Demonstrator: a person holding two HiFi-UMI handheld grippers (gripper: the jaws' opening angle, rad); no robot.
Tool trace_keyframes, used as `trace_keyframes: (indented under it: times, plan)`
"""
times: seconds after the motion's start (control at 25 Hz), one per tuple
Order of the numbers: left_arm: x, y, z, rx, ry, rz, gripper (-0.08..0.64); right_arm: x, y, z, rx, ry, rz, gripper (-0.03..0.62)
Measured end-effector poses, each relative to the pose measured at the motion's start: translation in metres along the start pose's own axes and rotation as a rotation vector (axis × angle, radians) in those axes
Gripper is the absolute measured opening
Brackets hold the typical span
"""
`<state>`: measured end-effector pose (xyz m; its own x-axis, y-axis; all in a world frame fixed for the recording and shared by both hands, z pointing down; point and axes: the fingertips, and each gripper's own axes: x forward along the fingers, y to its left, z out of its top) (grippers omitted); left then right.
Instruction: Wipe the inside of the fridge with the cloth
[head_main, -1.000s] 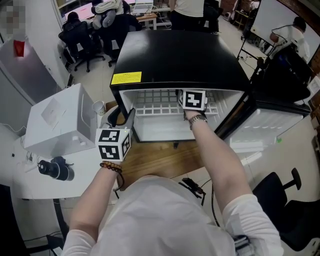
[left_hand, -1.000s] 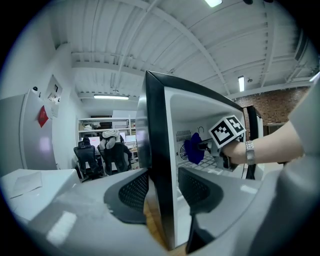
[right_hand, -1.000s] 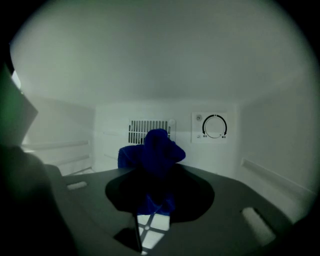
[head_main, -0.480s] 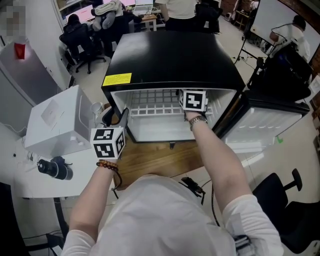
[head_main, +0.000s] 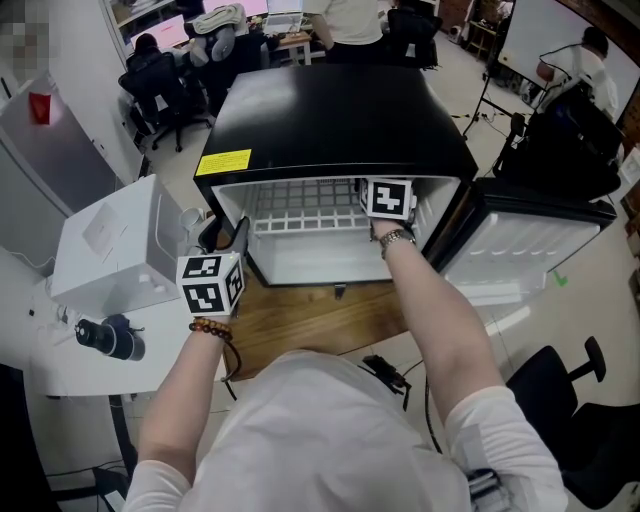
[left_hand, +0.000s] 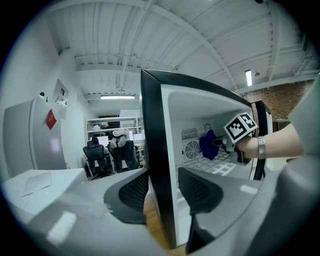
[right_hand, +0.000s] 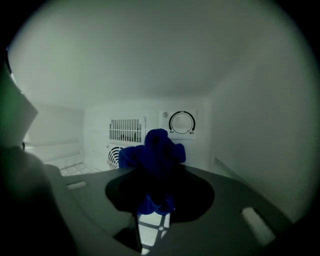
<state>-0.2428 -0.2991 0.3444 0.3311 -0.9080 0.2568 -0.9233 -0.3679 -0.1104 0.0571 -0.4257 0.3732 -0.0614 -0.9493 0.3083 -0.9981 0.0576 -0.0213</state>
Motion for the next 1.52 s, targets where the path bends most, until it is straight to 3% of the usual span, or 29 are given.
trace_keyframes:
  times: [0.64,0.84,1.04,1.2,1.52]
  plan:
    - [0.001,0.001,0.000,-0.007,0.014,0.037,0.184,-0.016,-0.016,-0.002,0.033,-0.024,-0.036,0.118]
    - [0.001,-0.001,-0.001,-0.009,0.014,0.035,0.184,-0.026,-0.006,0.001,0.000,-0.069,0.008,0.118]
    - [0.001,-0.001,0.000,-0.014,0.012,0.023,0.184,-0.038,0.033,0.008,-0.015,-0.109,0.092,0.118]
    - [0.000,-0.001,0.000,-0.012,0.009,0.008,0.184,-0.042,0.091,0.015,-0.036,-0.126,0.199,0.118]
    - [0.000,-0.003,0.000,0.009,0.007,-0.034,0.184,-0.023,0.191,0.008,-0.086,-0.073,0.344,0.118]
